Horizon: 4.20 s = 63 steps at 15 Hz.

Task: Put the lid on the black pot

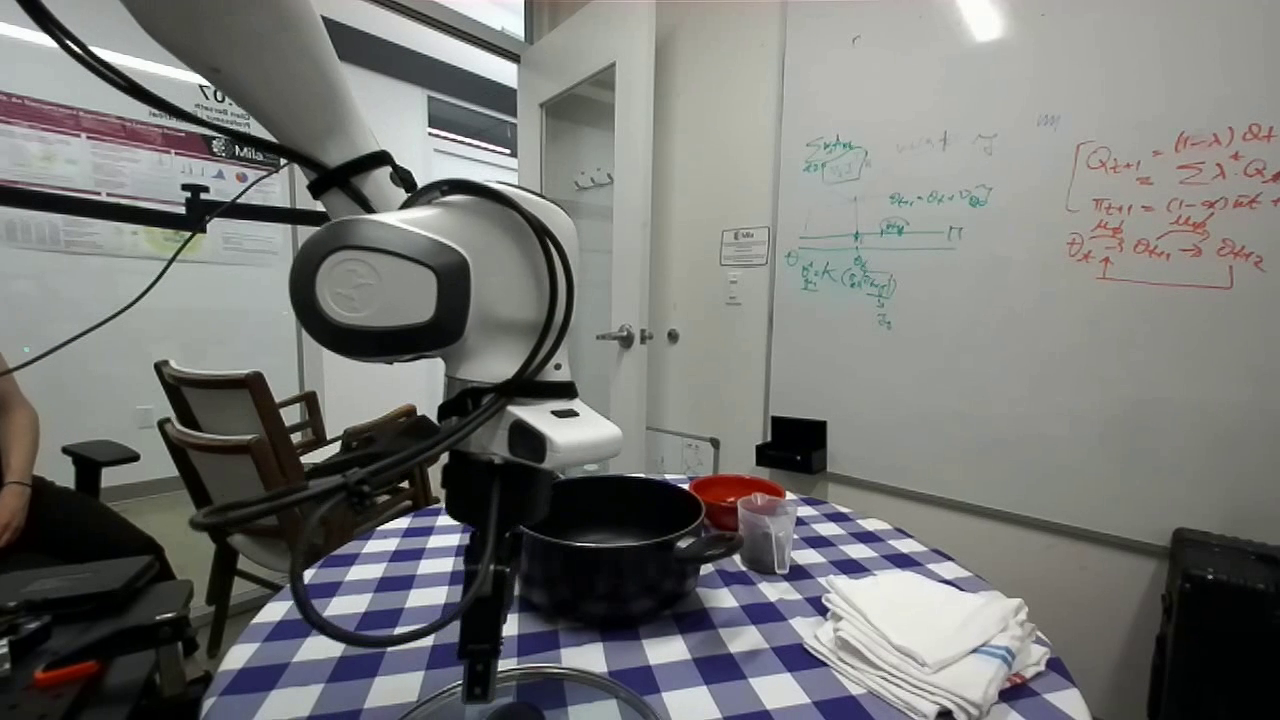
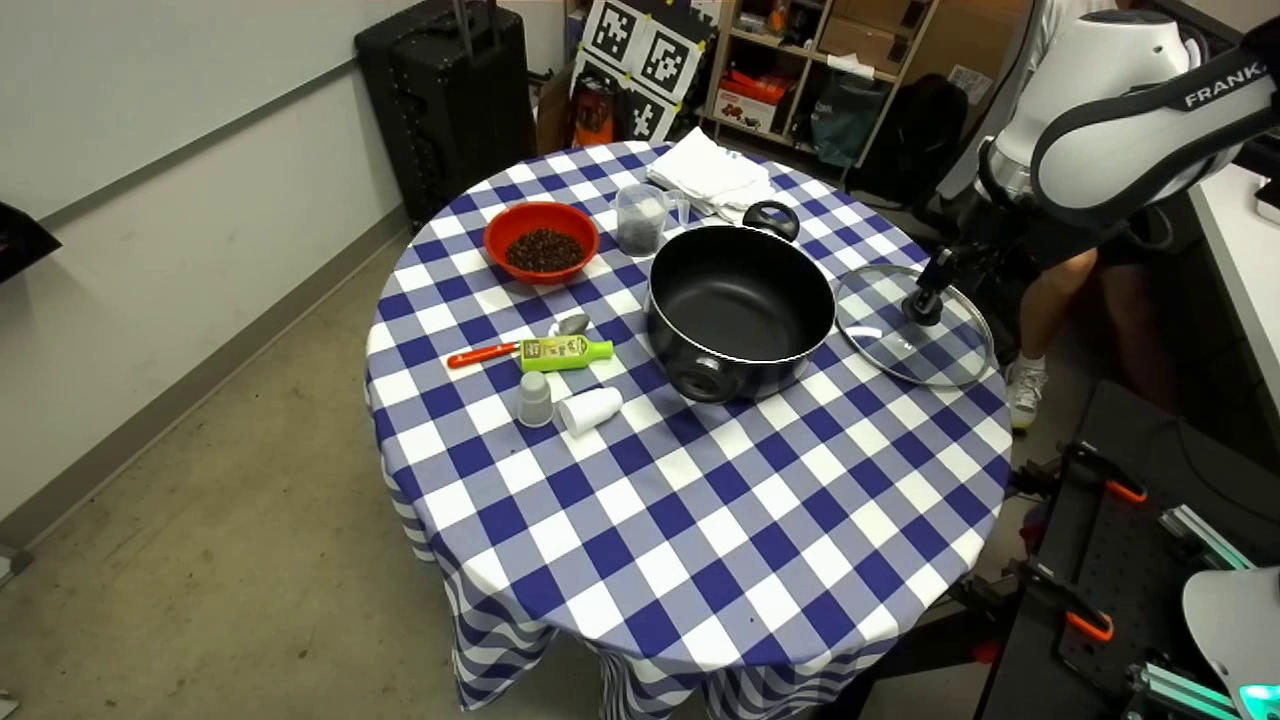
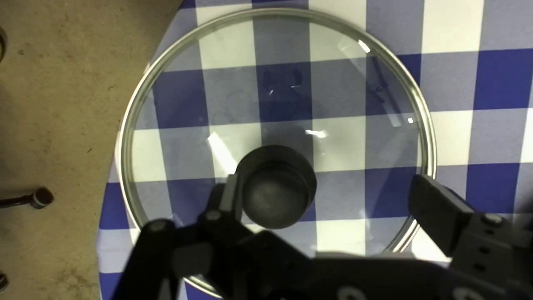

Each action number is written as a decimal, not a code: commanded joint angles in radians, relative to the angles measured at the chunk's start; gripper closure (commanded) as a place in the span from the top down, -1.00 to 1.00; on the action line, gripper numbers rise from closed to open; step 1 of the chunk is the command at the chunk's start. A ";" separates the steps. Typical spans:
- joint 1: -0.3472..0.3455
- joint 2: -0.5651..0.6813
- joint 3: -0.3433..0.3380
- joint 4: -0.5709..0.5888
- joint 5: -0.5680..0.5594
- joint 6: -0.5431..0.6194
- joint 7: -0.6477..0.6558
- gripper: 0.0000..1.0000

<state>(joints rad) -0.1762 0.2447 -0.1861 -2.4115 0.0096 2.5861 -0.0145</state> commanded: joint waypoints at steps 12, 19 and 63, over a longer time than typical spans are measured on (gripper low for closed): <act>-0.019 0.145 -0.014 0.072 0.004 0.134 0.020 1.00; -0.022 0.176 -0.015 0.118 -0.006 0.074 0.017 0.47; 0.220 -0.154 0.185 0.288 -0.404 -0.431 0.988 -0.50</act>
<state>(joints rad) 0.0329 0.0096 -0.0349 -2.2218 -0.3643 2.1275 0.9996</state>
